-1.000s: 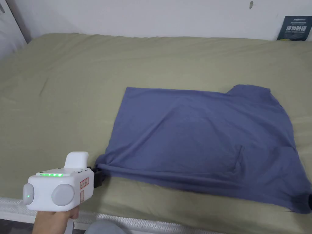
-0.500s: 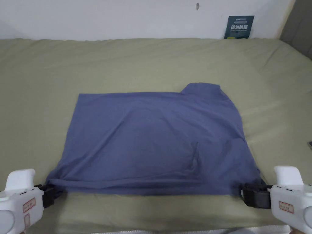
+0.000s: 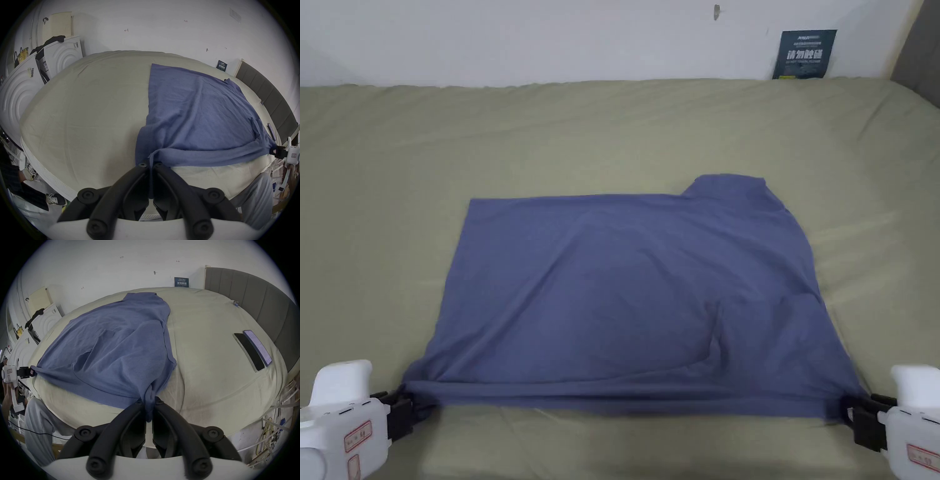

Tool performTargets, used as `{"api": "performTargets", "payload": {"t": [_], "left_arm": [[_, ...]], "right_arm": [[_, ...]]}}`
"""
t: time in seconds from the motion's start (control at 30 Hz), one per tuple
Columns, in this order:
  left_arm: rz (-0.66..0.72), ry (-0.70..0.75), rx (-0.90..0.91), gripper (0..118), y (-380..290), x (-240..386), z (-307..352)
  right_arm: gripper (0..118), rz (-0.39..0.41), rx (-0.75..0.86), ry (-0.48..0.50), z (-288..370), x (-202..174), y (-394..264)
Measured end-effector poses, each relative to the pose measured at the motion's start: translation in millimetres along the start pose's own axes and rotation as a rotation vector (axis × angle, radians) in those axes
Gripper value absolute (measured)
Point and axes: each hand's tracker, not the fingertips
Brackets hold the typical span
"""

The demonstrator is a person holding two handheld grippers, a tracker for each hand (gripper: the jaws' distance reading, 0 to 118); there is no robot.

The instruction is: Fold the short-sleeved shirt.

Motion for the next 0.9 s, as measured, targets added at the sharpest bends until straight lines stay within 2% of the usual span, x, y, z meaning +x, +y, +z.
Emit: {"api": "performTargets", "payload": {"t": [0.23,0.47,0.73,0.9], "left_arm": [[-0.013,-0.022,0.032,0,54,15,0],[-0.053,-0.04,0.077,0,159,35,-5],[-0.067,-0.035,0.086,0,239,42,-34],[-0.073,-0.029,0.054,0,254,47,-75]], "right_arm": [[8,0.007,0.054,-0.002,20,-6,31],[8,0.065,0.108,-0.026,15,-13,94],[8,0.086,0.104,-0.044,-27,-17,170],[8,0.108,0.057,-0.074,-66,-17,201]]}}
